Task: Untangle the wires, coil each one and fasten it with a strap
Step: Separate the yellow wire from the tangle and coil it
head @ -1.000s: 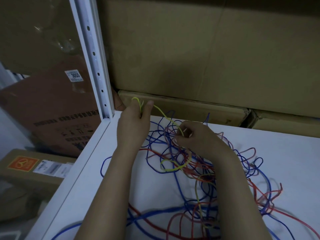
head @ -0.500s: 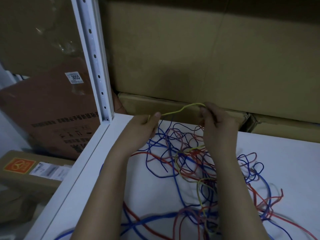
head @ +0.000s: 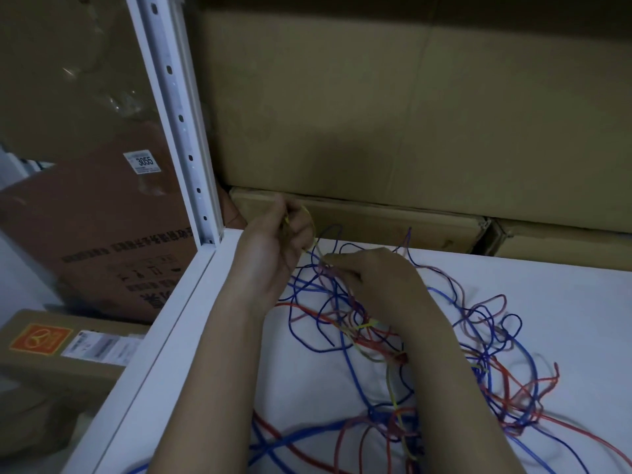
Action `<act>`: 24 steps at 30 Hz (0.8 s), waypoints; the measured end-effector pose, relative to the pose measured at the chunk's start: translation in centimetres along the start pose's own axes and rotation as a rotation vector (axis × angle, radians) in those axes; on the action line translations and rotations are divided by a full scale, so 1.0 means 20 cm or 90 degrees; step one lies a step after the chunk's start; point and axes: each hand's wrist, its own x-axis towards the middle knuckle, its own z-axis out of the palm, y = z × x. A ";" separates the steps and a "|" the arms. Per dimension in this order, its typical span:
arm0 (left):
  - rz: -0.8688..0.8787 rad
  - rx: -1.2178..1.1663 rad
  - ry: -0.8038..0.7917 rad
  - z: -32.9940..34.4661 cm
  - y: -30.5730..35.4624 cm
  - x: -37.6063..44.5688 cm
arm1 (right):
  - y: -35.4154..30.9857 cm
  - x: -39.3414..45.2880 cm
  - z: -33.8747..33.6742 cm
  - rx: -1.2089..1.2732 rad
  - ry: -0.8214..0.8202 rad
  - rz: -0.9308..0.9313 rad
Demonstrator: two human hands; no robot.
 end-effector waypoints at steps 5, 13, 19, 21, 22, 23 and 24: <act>0.139 0.490 0.085 0.00 -0.08 0.02 | -0.05 0.00 -0.02 0.051 0.024 -0.084; 0.293 0.972 -0.002 -0.14 -0.11 -0.01 | 0.01 -0.01 -0.04 0.218 -0.050 0.049; 0.135 0.906 -0.059 -0.11 -0.09 -0.03 | 0.04 0.01 -0.06 0.041 0.158 0.067; 0.052 0.862 -0.126 -0.10 -0.07 -0.03 | 0.06 0.00 -0.07 0.060 0.182 0.066; 0.027 0.854 -0.159 -0.10 -0.07 -0.04 | 0.06 0.00 -0.07 0.058 0.173 0.072; 0.014 0.847 -0.182 -0.09 -0.07 -0.04 | 0.07 0.00 -0.07 0.053 0.157 0.082; 0.016 0.847 -0.188 -0.08 -0.08 -0.04 | 0.07 -0.01 -0.07 0.053 0.144 0.089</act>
